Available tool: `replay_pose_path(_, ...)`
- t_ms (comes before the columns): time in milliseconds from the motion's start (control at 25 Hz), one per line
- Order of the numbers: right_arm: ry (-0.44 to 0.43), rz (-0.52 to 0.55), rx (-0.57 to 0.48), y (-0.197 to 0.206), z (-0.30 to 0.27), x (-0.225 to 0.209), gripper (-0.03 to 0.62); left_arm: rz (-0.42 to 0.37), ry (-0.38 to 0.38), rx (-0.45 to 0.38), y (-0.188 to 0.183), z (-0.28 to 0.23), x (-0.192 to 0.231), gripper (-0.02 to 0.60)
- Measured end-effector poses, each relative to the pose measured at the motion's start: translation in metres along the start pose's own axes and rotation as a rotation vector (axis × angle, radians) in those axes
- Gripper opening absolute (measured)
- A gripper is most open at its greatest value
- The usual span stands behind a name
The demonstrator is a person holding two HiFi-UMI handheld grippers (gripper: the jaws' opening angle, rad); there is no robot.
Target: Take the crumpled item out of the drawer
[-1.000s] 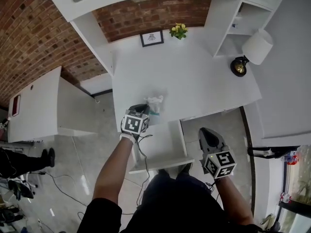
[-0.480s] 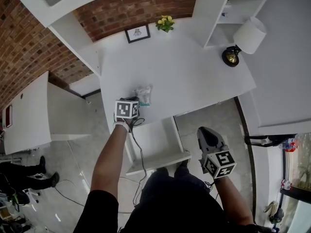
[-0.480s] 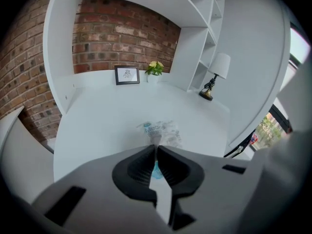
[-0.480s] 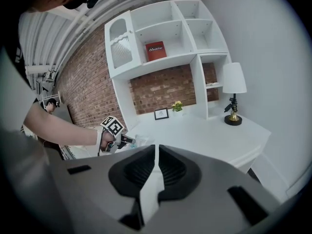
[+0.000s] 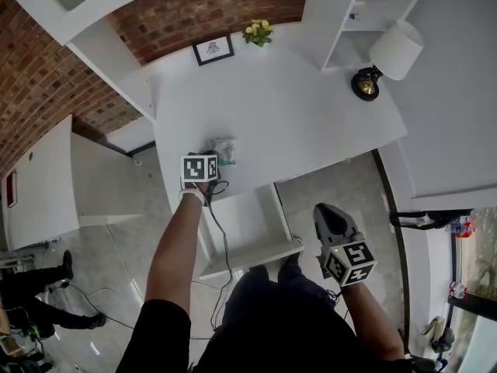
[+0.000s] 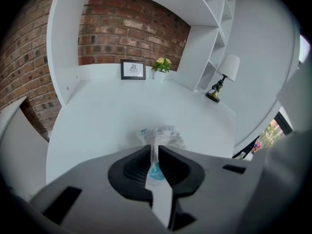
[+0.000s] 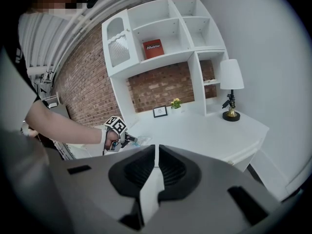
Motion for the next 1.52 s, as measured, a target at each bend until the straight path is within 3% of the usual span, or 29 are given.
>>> replay_pose_path(160, 0.0, 0.0, -0.005, 0.0, 0.001, 0.0, 0.023, 0.008, -0.025, -0.026, 0.0, 0.005, 0.004, 0.034)
replay_pose_path(400, -0.016, 0.012, -0.016, -0.002, 0.001, 0.005, 0.023, -0.008, -0.022, -0.055, 0.001, 0.022, 0.005, 0.101)
replay_pose_path(800, -0.047, 0.034, -0.069, -0.016, 0.006, 0.015, 0.017, 0.022, -0.057, -0.23, 0.002, 0.092, -0.003, 0.114)
replay_pose_path(1040, -0.048, 0.052, -0.149, -0.035, 0.018, 0.017, 0.005, 0.04, -0.024, -0.373, 0.0, 0.15, -0.037, 0.114)
replay_pose_path(1240, -0.097, 0.098, -0.226, -0.052, 0.03, 0.023, 0.0, -0.019, -0.072, -0.477, 0.006, 0.202, -0.073, 0.114)
replay_pose_path(1520, -0.151, 0.138, -0.276, -0.073, 0.039, 0.035, 0.0, -0.022, -0.106, -0.632, 0.016, 0.276, -0.121, 0.114)
Point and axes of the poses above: the fingertips, and each gripper's own axes: z backward along the fingers, x to its left, y out of its underside, the point moved 3 cm from there along z, backward along the fingers, and after that the axes turned 10 degrees about x, right-handed, at the moved point
